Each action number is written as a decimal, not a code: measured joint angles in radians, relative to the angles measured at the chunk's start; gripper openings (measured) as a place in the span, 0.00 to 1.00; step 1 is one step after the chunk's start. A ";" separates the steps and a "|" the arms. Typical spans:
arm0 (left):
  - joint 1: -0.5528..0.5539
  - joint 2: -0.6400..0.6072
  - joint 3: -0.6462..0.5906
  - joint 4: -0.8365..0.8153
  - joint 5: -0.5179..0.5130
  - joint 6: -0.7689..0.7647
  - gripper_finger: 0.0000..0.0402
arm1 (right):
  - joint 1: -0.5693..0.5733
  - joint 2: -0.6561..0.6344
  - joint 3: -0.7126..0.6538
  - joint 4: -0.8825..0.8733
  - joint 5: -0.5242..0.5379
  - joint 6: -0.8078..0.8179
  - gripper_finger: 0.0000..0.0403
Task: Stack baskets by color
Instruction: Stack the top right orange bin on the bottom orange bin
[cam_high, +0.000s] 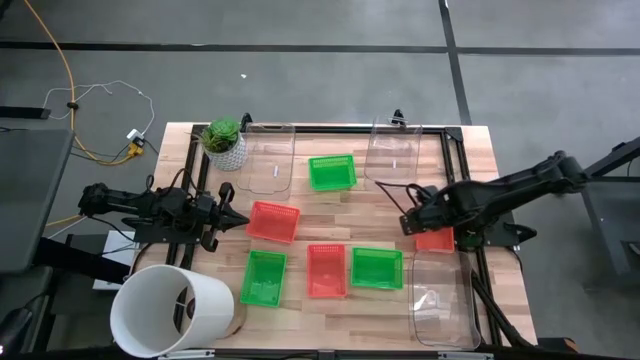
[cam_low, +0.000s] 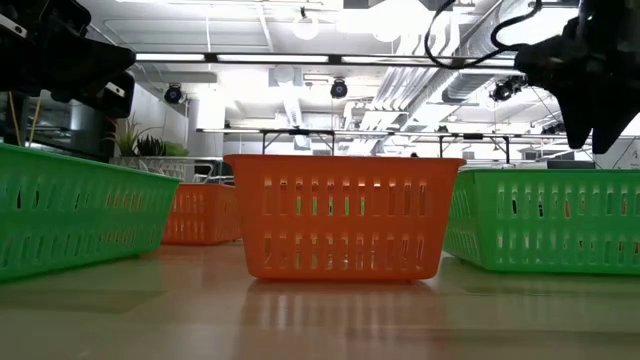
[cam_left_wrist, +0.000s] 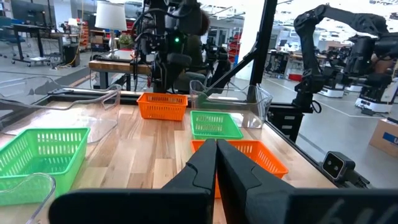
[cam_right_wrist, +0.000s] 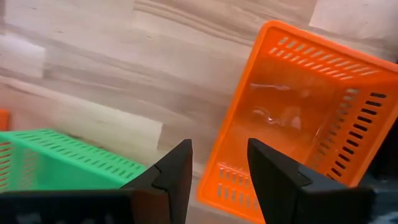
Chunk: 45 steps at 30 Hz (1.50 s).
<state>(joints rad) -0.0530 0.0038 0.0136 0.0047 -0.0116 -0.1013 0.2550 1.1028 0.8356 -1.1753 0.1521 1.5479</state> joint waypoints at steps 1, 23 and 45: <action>0.000 0.000 0.000 0.000 0.000 0.000 0.00 | 0.000 0.011 0.000 -0.003 0.007 0.000 0.35; 0.000 0.000 0.000 0.000 0.000 0.000 0.00 | 0.000 0.193 -0.071 0.036 0.078 0.211 0.35; 0.000 0.000 0.000 0.000 0.000 0.000 0.00 | 0.000 0.197 -0.164 0.139 0.083 0.249 0.02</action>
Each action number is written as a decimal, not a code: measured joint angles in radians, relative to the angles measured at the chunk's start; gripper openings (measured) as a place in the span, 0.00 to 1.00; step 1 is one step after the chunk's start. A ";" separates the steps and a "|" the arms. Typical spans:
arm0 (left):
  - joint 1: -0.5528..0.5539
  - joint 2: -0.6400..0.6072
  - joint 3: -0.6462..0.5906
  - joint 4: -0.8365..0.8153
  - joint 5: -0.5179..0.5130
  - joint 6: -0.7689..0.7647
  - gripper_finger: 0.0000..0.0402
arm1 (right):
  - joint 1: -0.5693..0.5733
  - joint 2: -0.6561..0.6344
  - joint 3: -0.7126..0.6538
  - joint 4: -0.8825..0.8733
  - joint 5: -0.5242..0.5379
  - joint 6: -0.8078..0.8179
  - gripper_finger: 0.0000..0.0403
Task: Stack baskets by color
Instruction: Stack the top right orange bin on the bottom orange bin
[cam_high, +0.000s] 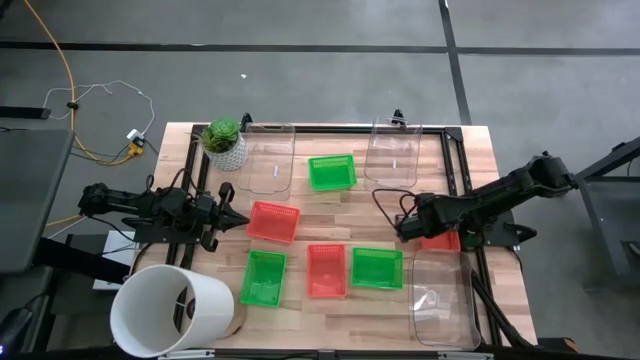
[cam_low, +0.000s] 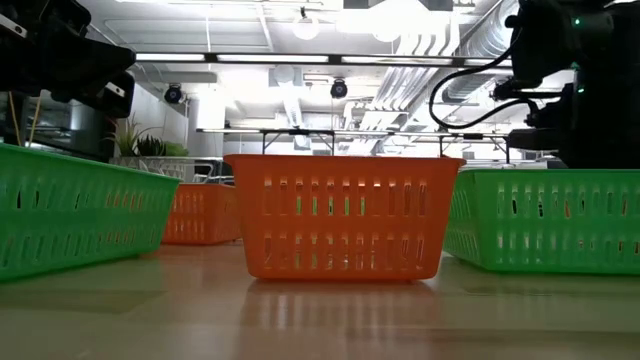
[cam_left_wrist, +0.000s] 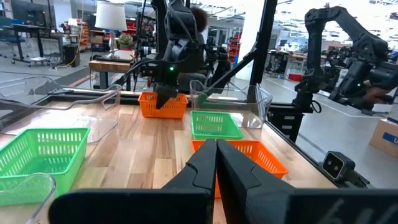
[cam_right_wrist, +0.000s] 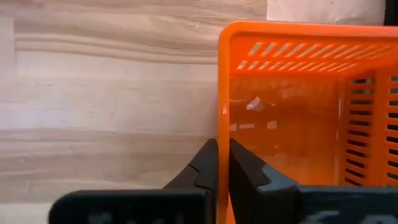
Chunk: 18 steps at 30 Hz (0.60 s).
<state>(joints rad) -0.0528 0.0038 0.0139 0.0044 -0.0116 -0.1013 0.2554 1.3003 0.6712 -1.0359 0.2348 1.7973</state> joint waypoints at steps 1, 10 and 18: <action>0.000 0.000 0.000 0.000 0.000 0.000 0.00 | 0.000 0.000 0.006 -0.003 0.000 -0.009 0.03; 0.000 0.000 0.000 0.000 0.000 0.000 0.00 | 0.000 0.000 0.151 -0.098 0.086 -0.124 0.00; 0.000 0.000 0.000 0.000 0.000 0.000 0.00 | 0.024 0.000 0.369 -0.106 0.123 -0.337 0.00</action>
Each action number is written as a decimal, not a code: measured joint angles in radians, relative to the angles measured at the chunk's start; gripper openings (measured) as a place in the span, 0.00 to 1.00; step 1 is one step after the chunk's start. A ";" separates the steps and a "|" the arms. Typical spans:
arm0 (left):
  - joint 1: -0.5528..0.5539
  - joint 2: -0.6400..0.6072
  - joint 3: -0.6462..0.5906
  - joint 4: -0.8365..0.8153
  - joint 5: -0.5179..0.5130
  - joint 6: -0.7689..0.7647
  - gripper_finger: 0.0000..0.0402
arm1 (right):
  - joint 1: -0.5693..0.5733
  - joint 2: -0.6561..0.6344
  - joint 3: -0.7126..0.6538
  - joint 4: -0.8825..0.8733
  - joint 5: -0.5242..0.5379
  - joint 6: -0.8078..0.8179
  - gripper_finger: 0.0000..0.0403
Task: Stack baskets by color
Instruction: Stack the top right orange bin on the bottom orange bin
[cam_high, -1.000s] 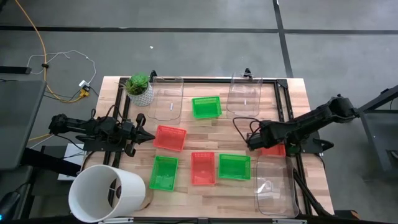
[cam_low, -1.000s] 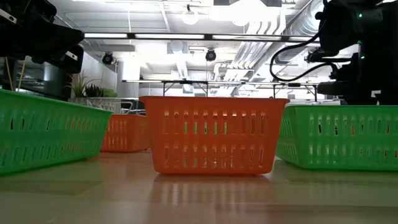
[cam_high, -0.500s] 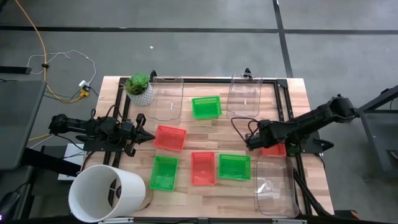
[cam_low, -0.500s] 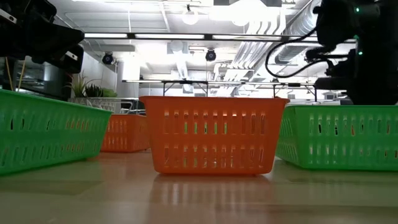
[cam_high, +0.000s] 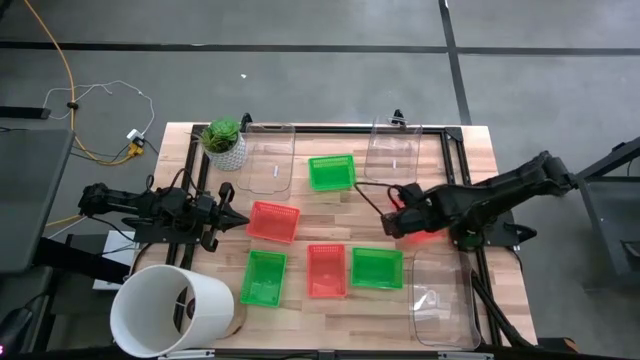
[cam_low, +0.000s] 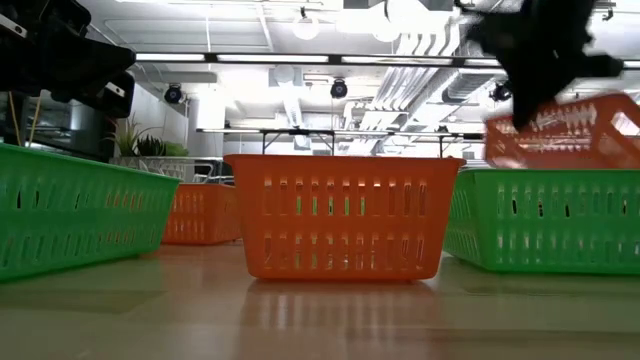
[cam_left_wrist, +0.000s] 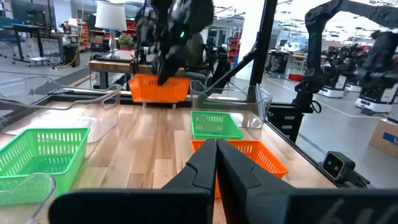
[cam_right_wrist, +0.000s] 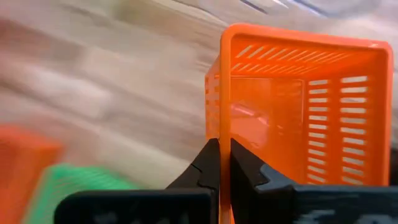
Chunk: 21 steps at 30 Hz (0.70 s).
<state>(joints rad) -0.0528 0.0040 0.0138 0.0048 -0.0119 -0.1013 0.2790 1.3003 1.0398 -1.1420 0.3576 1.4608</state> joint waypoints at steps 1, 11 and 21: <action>0.000 0.000 0.000 0.000 0.000 0.000 0.00 | 0.006 0.000 0.034 0.000 0.006 -0.023 0.00; 0.000 0.000 0.000 0.000 0.000 0.000 0.00 | 0.090 0.129 0.380 0.028 0.073 -0.017 0.00; 0.000 0.000 0.000 0.000 0.000 0.000 0.00 | 0.142 0.606 0.872 -0.005 0.073 0.141 0.00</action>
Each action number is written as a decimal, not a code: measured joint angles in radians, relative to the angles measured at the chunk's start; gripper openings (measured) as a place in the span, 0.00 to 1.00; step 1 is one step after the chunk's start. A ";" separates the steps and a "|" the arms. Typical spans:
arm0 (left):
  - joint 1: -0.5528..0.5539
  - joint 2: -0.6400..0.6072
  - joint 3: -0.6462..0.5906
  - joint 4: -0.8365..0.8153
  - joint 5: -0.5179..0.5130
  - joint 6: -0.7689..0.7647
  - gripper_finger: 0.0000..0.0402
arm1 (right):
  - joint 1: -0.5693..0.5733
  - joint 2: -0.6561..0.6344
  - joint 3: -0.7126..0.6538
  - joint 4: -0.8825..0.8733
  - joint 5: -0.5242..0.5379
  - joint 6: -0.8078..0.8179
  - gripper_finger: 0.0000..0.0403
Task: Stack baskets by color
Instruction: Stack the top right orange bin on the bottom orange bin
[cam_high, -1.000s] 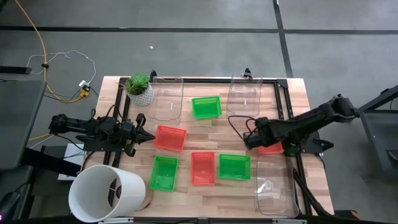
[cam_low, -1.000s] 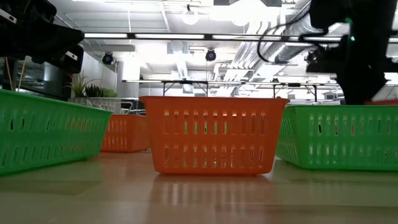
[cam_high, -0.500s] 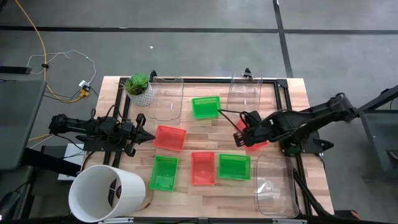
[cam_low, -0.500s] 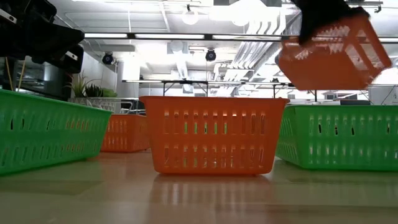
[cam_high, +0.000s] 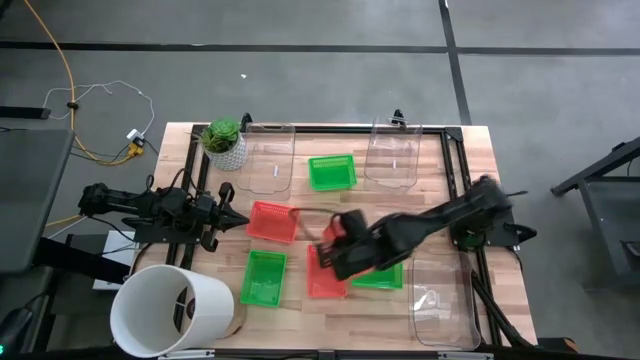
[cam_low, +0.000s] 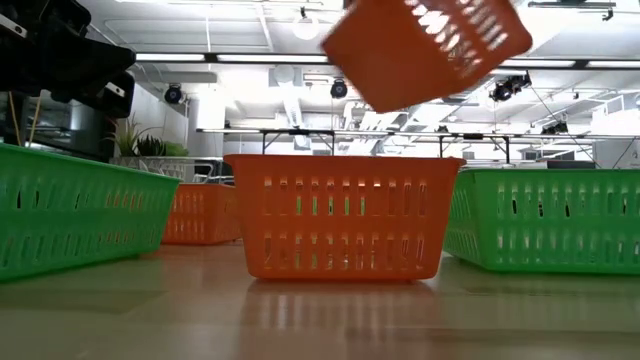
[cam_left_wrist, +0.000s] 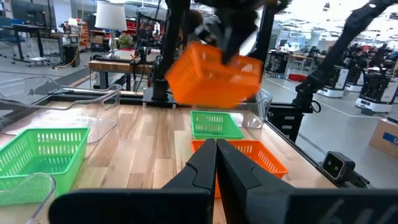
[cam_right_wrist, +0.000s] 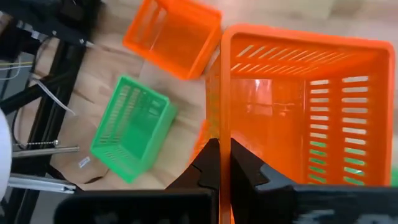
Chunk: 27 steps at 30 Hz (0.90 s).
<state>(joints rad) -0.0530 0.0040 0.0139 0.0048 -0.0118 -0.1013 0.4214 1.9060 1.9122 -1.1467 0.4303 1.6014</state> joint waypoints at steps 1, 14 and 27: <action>0.000 0.000 0.000 0.000 0.000 0.000 0.00 | 0.002 0.047 0.048 -0.011 -0.007 0.016 0.00; 0.000 0.000 0.000 0.000 0.000 0.000 0.00 | 0.005 0.402 0.428 -0.164 -0.048 0.107 0.00; 0.000 0.000 0.000 0.000 0.000 0.000 0.00 | -0.012 0.454 0.397 -0.224 -0.086 0.135 0.00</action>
<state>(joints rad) -0.0532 0.0040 0.0136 0.0044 -0.0118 -0.1013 0.4097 2.3602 2.3093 -1.3705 0.3441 1.7363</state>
